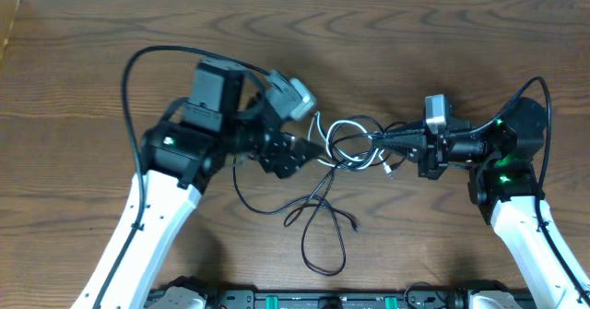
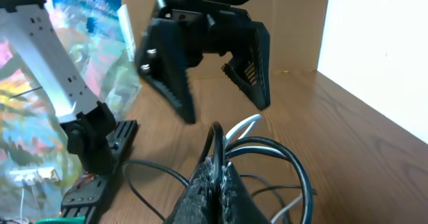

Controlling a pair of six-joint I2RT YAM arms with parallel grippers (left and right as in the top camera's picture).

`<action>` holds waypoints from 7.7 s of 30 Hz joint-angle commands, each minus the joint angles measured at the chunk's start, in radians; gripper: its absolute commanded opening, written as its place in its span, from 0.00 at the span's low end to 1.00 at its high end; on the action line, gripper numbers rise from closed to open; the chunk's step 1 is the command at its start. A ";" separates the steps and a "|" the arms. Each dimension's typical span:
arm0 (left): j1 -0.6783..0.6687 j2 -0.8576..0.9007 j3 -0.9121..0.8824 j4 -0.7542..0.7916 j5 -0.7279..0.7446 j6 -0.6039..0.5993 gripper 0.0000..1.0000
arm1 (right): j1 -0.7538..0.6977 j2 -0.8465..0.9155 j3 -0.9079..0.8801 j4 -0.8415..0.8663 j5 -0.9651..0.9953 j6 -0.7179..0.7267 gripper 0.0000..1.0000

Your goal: Untangle cables

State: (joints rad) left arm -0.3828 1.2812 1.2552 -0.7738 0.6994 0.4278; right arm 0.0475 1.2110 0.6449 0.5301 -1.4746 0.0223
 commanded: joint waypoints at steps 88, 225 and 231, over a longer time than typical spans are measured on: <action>-0.119 0.079 0.011 0.443 -0.342 -0.452 0.08 | 0.026 0.006 0.001 -0.007 0.623 0.882 0.99; -0.253 0.143 0.011 0.513 -0.373 -0.643 0.07 | 0.185 0.006 0.001 -0.230 0.986 0.791 0.01; -0.253 0.143 0.011 0.470 -0.575 -0.729 0.07 | 0.185 0.006 0.001 -0.181 0.919 0.746 0.01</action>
State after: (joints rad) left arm -0.6376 1.4273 1.2572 -0.2905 0.2920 -0.2508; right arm 0.2348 1.2255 0.6418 0.3172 -0.5030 0.8101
